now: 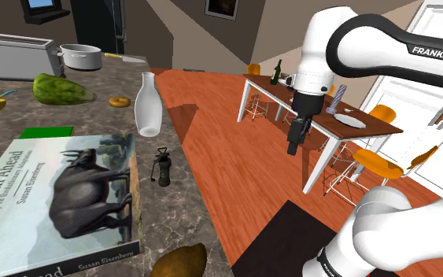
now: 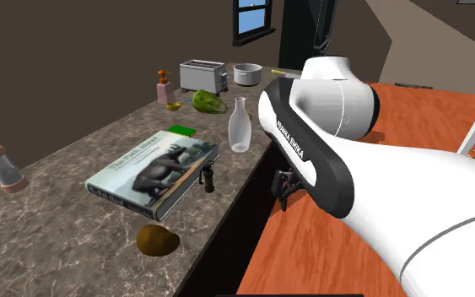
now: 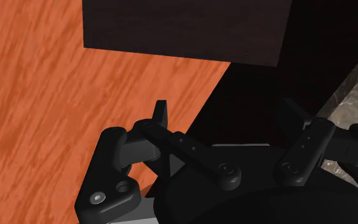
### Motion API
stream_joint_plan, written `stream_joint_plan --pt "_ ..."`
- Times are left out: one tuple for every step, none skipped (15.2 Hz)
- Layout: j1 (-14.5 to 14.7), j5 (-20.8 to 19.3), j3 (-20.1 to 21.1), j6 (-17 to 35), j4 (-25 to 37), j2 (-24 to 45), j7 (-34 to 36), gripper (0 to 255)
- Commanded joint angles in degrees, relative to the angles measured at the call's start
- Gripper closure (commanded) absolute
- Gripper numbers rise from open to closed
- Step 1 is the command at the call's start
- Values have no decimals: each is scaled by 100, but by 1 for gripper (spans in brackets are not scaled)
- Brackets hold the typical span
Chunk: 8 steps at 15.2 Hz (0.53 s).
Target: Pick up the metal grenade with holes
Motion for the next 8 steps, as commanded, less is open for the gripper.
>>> stream_joint_plan --pt "0 0 0 0 0 0 0 0" --pt "19 97 109 125 21 114 150 0" --pt "35 188 217 250 50 234 299 0" --pt "52 273 323 376 87 361 446 0" --pt "65 353 429 502 131 494 591 0" --pt "77 426 534 626 183 633 735 0" --pt "88 492 637 750 243 778 878 0" --pt "98 550 738 873 310 929 1021 0"
